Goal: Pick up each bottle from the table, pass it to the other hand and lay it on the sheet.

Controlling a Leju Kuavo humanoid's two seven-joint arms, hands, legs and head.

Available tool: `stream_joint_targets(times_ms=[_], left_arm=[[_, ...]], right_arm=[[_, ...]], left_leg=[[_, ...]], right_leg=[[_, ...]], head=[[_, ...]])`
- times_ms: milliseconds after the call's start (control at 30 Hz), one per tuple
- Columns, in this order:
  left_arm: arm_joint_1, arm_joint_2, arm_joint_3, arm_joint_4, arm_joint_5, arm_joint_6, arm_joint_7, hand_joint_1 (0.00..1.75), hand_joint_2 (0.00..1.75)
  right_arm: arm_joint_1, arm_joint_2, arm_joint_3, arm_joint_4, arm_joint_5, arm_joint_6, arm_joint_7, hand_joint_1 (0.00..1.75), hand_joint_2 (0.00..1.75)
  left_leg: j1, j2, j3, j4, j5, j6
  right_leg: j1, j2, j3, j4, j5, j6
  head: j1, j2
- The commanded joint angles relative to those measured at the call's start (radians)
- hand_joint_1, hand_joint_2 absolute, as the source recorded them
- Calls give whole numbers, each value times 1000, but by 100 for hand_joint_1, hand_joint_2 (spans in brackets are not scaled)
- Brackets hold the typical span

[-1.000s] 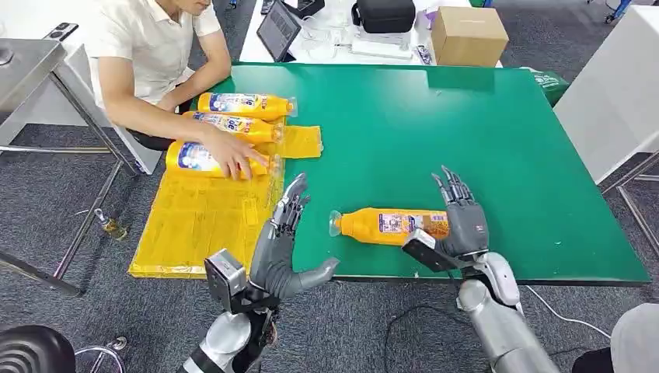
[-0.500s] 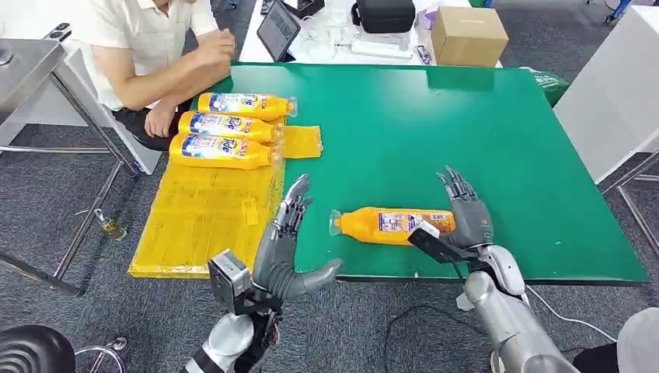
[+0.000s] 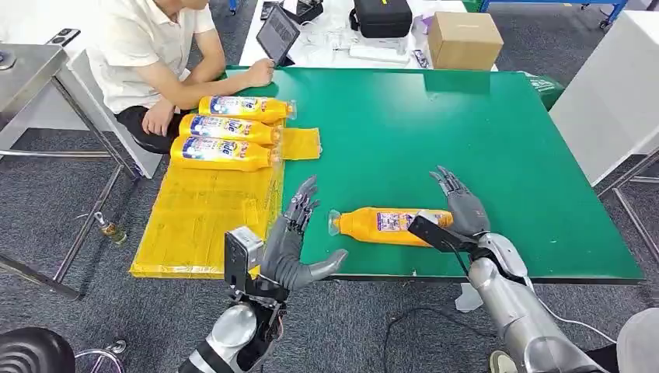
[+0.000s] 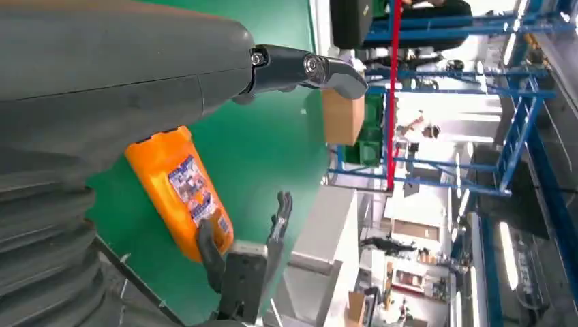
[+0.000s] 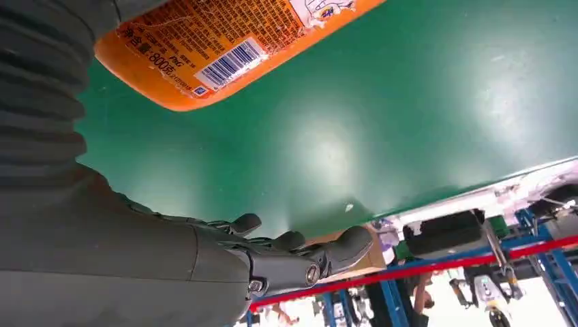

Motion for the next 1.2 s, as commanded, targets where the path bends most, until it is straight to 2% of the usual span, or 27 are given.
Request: stream_joint_targets(times_ms=[33,167,300,367,500,700,900,933,967,1200], left_arm=[[-52,7,-41,68,15,-16,15,0,175],[-49,9,-50,65,27,-30,20,0,175],[-52,8,-53,64,28,-33,18,0,175],[-62,4,-56,79,25,-30,12,0,175],[-68,1,-61,85,25,-34,10,0,175],[-77,-6,-73,93,10,-28,-11,0,175],[-80,-12,-82,97,-33,11,-38,0,175],[-80,-12,-82,97,-33,11,-38,0,175],[-80,-12,-82,97,-33,11,-38,0,175],[-76,-13,-81,100,-31,6,-38,0,175]], right_arm=[[-17,-38,82,107,8,83,56,0,175],[-33,-45,87,124,-23,118,29,0,175],[-11,-35,90,67,-59,120,-18,0,175],[9,-31,88,30,-101,156,-51,0,175],[19,-52,119,15,-75,147,-62,0,175],[64,-51,100,-64,-158,179,-161,0,175],[62,-52,116,-72,-128,134,-145,0,175],[61,-54,115,-71,-128,135,-145,0,175],[61,-54,115,-71,-128,135,-145,0,175],[35,-59,130,-20,-104,138,-106,0,175]], left_leg=[[0,-1,1,-1,1,1],[0,-1,2,-1,1,2],[1,-1,2,-1,2,2],[1,0,2,-1,2,2],[1,0,1,-1,2,2],[0,-1,-3,-1,2,2],[0,0,-8,0,2,2],[0,1,-4,-1,0,3],[0,0,-8,0,2,2],[0,1,-9,-1,2,2]], right_leg=[[1,-3,2,-2,0,-3],[1,-2,2,-2,2,-4],[2,-3,3,-2,2,-4],[1,-1,3,-1,2,-3],[1,-2,2,-1,2,-4],[1,-1,-1,-1,1,-3],[0,-1,-6,0,2,-2],[1,-1,-3,-1,1,-5],[1,-1,-6,0,2,-3],[0,0,-7,0,2,-3]], head=[[0,0],[0,0],[0,0],[0,0],[0,0],[0,0],[0,0],[0,0],[0,0],[0,0]])
